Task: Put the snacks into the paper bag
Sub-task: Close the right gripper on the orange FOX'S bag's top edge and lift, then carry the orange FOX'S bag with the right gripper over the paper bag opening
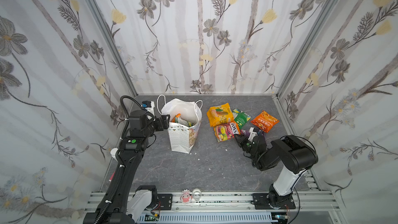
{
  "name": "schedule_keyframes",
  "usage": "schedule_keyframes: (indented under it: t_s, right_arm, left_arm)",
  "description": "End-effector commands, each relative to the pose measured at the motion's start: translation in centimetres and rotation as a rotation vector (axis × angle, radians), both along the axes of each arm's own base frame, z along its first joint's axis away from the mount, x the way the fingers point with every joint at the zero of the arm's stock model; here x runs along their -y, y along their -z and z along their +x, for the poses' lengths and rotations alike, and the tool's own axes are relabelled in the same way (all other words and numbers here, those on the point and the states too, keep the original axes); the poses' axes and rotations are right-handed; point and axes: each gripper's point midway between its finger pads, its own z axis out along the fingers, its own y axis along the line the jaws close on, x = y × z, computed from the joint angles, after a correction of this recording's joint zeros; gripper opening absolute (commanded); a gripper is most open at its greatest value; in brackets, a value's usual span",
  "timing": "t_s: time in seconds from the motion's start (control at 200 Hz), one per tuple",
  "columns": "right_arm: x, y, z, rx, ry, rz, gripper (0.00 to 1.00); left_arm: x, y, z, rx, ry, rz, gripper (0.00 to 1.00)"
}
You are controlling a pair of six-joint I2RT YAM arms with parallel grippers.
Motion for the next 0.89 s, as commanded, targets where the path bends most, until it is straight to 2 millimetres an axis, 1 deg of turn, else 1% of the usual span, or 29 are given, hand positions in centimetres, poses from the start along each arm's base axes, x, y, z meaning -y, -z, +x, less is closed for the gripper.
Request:
schedule_keyframes:
  t_s: [0.0, 0.06, 0.075, 0.08, 0.095, 0.15, 0.295, 0.43, 0.619, 0.724, 0.889]
  right_arm:
    - [-0.4, -1.0, 0.0, 0.040, -0.037, -0.080, 0.00]
    - [-0.6, -1.4, 0.0, 0.046, -0.058, -0.138, 0.00]
    - [-0.7, -1.1, 0.0, 0.039, -0.064, -0.158, 0.00]
    - [-0.7, -1.8, 0.1, 0.054, -0.062, -0.162, 0.00]
    - [-0.7, -2.2, 0.1, 0.065, -0.066, -0.181, 0.00]
    - [-0.8, -2.7, 0.1, 0.070, -0.070, -0.238, 0.00]
    - [-0.9, -5.3, -0.2, 0.123, -0.087, -0.336, 0.00]
    - [-1.4, -7.5, -0.5, 0.177, -0.109, -0.371, 0.00]
    - [-1.7, -9.2, -0.9, 0.207, -0.126, -0.432, 0.00]
    - [-1.8, -10.1, -1.2, 0.222, -0.128, -0.435, 0.00]
    - [-1.9, -11.9, -1.8, 0.260, -0.133, -0.423, 0.00]
  left_arm:
    - [-0.2, -0.7, 0.2, 0.032, -0.004, 0.013, 0.83]
    - [-0.2, -0.6, 0.2, 0.030, -0.005, 0.013, 0.83]
    - [-0.1, -0.7, 0.2, 0.032, -0.004, 0.013, 0.83]
    - [-0.1, -0.6, 0.2, 0.031, -0.004, 0.013, 0.83]
    - [-0.1, -0.6, 0.2, 0.029, -0.004, 0.012, 0.83]
    - [-0.1, -0.8, 0.2, 0.033, -0.004, 0.009, 0.83]
    - [-0.2, -0.8, 0.2, 0.037, -0.012, 0.010, 0.83]
    - [-0.3, -0.7, 0.2, 0.030, -0.016, 0.013, 0.83]
    - [-0.3, -0.8, 0.1, 0.036, -0.015, 0.011, 0.83]
    - [-0.3, -0.9, 0.0, 0.039, -0.013, 0.010, 0.83]
    - [-0.3, -1.0, 0.0, 0.044, -0.013, 0.010, 0.83]
